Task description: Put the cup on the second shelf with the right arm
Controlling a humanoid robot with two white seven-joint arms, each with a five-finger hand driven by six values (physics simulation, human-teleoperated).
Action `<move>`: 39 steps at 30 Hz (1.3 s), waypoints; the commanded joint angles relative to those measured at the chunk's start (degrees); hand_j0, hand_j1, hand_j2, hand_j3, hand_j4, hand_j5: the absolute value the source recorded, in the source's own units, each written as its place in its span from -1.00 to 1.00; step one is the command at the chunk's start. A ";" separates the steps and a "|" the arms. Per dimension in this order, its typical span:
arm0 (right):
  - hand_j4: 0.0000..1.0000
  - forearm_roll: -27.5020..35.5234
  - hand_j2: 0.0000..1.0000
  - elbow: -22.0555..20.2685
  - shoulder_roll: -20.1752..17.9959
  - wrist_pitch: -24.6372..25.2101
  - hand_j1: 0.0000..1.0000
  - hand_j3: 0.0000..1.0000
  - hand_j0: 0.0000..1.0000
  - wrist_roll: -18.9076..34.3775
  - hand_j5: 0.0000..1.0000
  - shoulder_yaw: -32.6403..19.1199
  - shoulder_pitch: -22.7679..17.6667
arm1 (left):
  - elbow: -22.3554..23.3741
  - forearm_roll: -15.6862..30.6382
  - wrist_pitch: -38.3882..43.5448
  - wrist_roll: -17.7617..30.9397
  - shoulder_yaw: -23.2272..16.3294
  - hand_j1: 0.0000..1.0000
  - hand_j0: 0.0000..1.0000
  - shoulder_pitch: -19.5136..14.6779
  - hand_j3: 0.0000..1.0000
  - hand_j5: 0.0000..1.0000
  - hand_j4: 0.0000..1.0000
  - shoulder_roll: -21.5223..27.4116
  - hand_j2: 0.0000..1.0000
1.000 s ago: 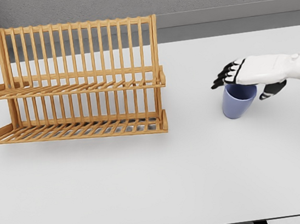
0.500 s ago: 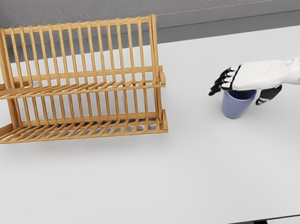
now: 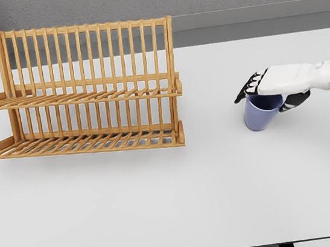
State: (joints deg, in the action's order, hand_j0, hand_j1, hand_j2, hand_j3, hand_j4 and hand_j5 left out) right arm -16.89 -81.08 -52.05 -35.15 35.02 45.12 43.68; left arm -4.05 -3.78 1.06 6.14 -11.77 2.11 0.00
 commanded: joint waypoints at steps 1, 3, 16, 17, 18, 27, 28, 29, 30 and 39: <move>0.80 0.28 0.80 0.57 0.37 0.15 0.80 0.80 0.80 -0.02 0.80 -0.03 0.09 | 0.01 0.00 0.00 0.01 -0.01 1.00 1.00 0.00 1.00 1.00 1.00 0.00 1.00; 0.79 0.28 0.79 0.57 0.37 0.15 0.79 0.79 0.79 -0.02 0.79 0.06 0.09 | 0.01 0.00 0.00 0.01 -0.01 1.00 1.00 0.00 1.00 1.00 1.00 0.00 1.00; 0.29 0.28 0.29 0.13 0.37 0.15 0.29 0.29 0.29 -0.02 0.29 -0.56 0.96 | 0.01 0.00 0.00 0.01 -0.01 1.00 1.00 0.00 1.00 1.00 1.00 0.00 1.00; 0.29 0.37 0.29 0.04 0.37 0.15 0.29 0.29 0.29 -0.02 0.29 -0.64 1.32 | 0.01 0.00 0.00 0.01 -0.01 1.00 1.00 0.00 1.00 1.00 1.00 0.00 1.00; 0.29 0.37 0.29 0.04 0.37 0.15 0.29 0.29 0.29 -0.02 0.29 -0.64 1.49 | 0.01 0.00 0.00 0.01 -0.01 1.00 1.00 0.00 1.00 1.00 1.00 0.00 1.00; 0.30 0.55 0.30 0.04 0.46 0.15 0.30 0.30 0.30 -0.02 0.30 -0.73 5.01 | 0.01 0.00 0.00 0.01 -0.01 1.00 1.00 0.00 1.00 1.00 1.00 0.00 1.00; 0.30 0.55 0.30 0.04 0.46 0.15 0.30 0.30 0.30 -0.02 0.30 -0.82 5.71 | 0.01 0.00 0.00 0.01 -0.01 1.00 1.00 0.00 1.00 1.00 1.00 0.00 1.00; 0.30 0.55 0.30 0.04 0.46 0.15 0.30 0.30 0.30 -0.02 0.30 -1.00 5.89 | 0.01 0.00 0.00 0.01 -0.01 1.00 1.00 0.00 1.00 1.00 1.00 0.00 1.00; 0.30 0.55 0.30 0.04 0.46 0.15 0.30 0.30 0.30 -0.02 0.30 -2.05 5.80 | 0.01 0.00 0.00 0.01 -0.01 1.00 1.00 0.00 1.00 1.00 1.00 0.00 1.00; 0.30 0.55 0.30 -5.06 1.60 0.15 0.30 0.30 0.30 -0.02 0.30 -7.59 7.03 | 0.01 0.00 0.00 0.01 -0.01 1.00 1.00 0.00 1.00 1.00 1.00 0.00 1.00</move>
State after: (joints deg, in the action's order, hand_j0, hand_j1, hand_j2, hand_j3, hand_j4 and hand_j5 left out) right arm -16.63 -85.19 -50.56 -35.17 35.03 38.30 51.15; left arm -4.05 -3.78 1.06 6.14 -11.76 2.11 0.00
